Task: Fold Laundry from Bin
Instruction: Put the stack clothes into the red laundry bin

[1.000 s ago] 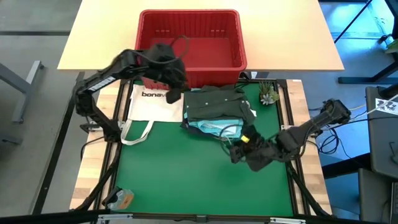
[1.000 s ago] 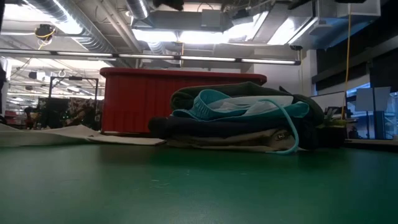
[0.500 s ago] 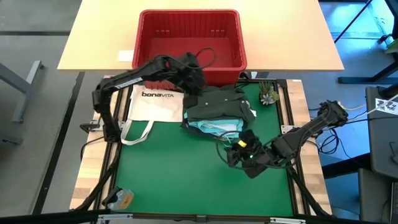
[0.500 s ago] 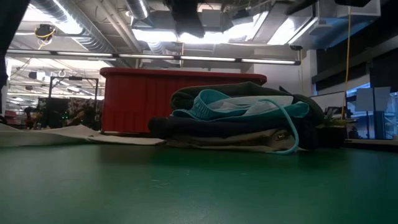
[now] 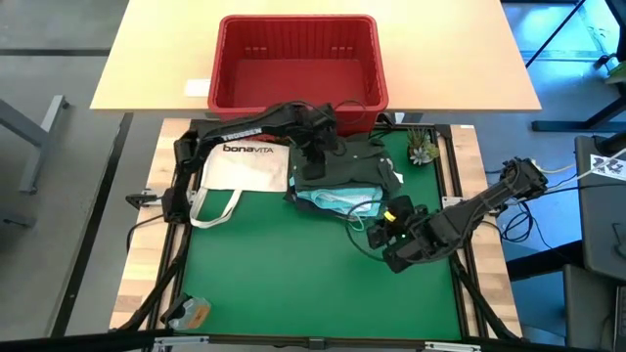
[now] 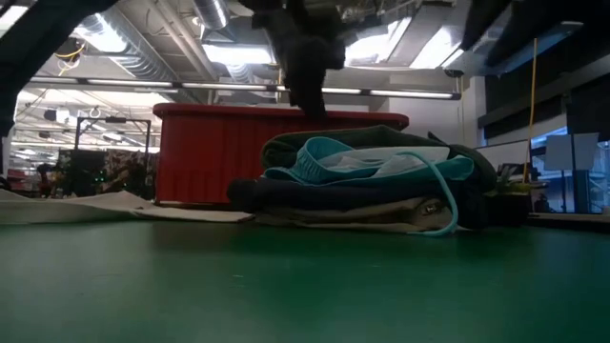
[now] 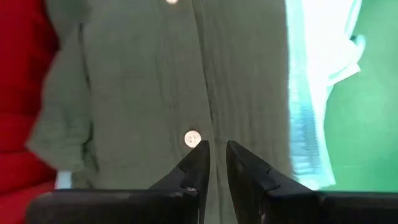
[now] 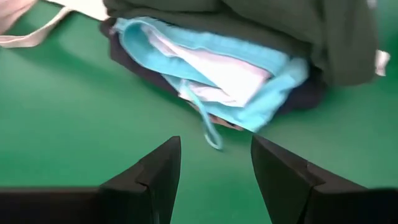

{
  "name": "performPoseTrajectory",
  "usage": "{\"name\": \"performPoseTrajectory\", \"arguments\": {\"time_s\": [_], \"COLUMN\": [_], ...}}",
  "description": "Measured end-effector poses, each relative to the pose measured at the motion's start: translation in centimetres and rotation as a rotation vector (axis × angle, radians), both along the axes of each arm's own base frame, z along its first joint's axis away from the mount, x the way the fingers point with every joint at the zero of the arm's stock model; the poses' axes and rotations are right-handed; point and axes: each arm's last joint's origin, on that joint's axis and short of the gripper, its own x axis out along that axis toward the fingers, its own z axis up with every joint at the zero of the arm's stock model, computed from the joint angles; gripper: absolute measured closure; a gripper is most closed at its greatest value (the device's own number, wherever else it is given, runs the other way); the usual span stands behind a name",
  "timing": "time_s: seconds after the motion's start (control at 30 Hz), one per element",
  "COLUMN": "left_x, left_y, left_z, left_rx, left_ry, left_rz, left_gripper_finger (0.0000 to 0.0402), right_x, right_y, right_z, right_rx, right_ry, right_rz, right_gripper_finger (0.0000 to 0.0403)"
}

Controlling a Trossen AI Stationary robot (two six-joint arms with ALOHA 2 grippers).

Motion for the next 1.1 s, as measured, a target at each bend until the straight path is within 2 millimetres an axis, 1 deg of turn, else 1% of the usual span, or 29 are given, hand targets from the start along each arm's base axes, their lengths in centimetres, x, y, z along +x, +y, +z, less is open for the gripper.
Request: {"name": "performPoseTrajectory", "arguments": {"time_s": [0.07, 0.13, 0.3, 0.43, 0.57, 0.7, 0.77, 0.87, 1.1], "left_x": [0.5, 0.9, 1.7, 2.4, 3.0, 3.4, 3.7, 4.1, 4.9], "left_y": [0.2, 0.3, 0.6, 0.8, 0.8, 0.4, 0.0, -1.2, -5.0], "left_z": [-0.9, -1.6, -3.5, -5.4, -7.4, -8.6, -9.0, -9.5, -9.6], "left_rx": [-0.005, -0.008, -0.017, -0.029, -0.044, -0.054, -0.063, -0.07, -0.116], "left_ry": [0.013, 0.02, 0.049, 0.089, 0.132, 0.158, 0.17, 0.187, 0.219], "left_rz": [0.0, 0.0, -0.002, -0.002, -0.005, -0.009, 0.003, 0.006, 0.03], "left_gripper_finger": [0.0357, 0.0364, 0.0384, 0.0398, 0.0399, 0.04, 0.04, 0.0401, 0.0401], "right_x": [-0.5, -0.8, -1.8, -2.2, -2.5, -2.6, -2.6, -2.7, -2.8], "right_y": [0.4, 0.8, 1.8, 2.4, 2.9, 3.4, 3.4, 3.4, 3.3], "right_z": [-0.2, -0.9, -3.1, -5.1, -5.9, -5.9, -5.9, -5.9, -5.8], "right_rx": [0.004, 0.014, 0.056, 0.09, 0.116, 0.124, 0.124, 0.123, 0.132], "right_ry": [0.007, 0.002, -0.006, -0.044, -0.065, -0.074, -0.073, -0.072, -0.041], "right_rz": [-0.019, -0.044, -0.113, -0.157, -0.167, -0.152, -0.152, -0.152, -0.128], "right_gripper_finger": [0.0207, 0.0207, 0.0207, 0.0207, 0.0207, 0.0207, 0.0207, 0.0207, 0.0207]}}
